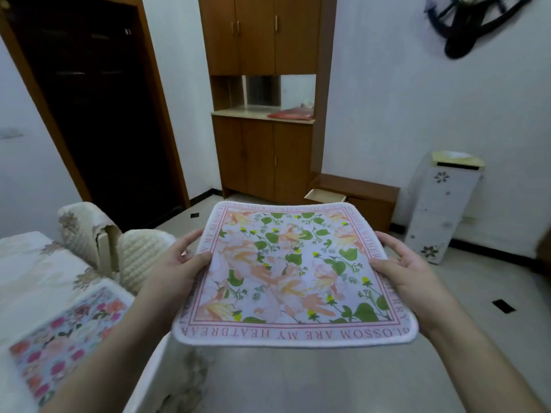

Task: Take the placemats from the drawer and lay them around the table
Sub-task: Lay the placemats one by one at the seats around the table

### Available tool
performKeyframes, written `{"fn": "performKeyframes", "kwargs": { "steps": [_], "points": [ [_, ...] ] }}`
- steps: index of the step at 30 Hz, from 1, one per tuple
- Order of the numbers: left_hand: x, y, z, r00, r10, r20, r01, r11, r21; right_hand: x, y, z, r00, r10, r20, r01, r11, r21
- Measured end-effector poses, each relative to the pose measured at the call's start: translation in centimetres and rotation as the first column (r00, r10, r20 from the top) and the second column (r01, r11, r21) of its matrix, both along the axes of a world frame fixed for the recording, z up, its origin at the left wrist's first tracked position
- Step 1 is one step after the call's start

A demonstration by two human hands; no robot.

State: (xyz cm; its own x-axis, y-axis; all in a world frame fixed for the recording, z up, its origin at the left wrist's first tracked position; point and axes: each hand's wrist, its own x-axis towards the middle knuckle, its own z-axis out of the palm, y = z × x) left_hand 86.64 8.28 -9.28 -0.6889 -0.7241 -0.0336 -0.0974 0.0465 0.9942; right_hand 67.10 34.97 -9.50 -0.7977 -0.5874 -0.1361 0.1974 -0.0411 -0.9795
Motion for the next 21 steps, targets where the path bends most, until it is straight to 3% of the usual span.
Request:
{"fn": "performKeyframes", "kwargs": {
  "steps": [8,21],
  "points": [
    [-4.1,-4.6,1.2,0.999,-0.022,-0.041,0.023,1.0,0.003,-2.7,-4.0,1.4,0.994,-0.101,-0.039,0.099,0.994,-0.044],
    [-10.1,-15.4,2.7,0.994,-0.071,-0.087,0.071,0.997,-0.01,-8.0,-14.5,2.6,0.993,-0.08,-0.09,0.081,0.997,-0.001]
  ]
}}
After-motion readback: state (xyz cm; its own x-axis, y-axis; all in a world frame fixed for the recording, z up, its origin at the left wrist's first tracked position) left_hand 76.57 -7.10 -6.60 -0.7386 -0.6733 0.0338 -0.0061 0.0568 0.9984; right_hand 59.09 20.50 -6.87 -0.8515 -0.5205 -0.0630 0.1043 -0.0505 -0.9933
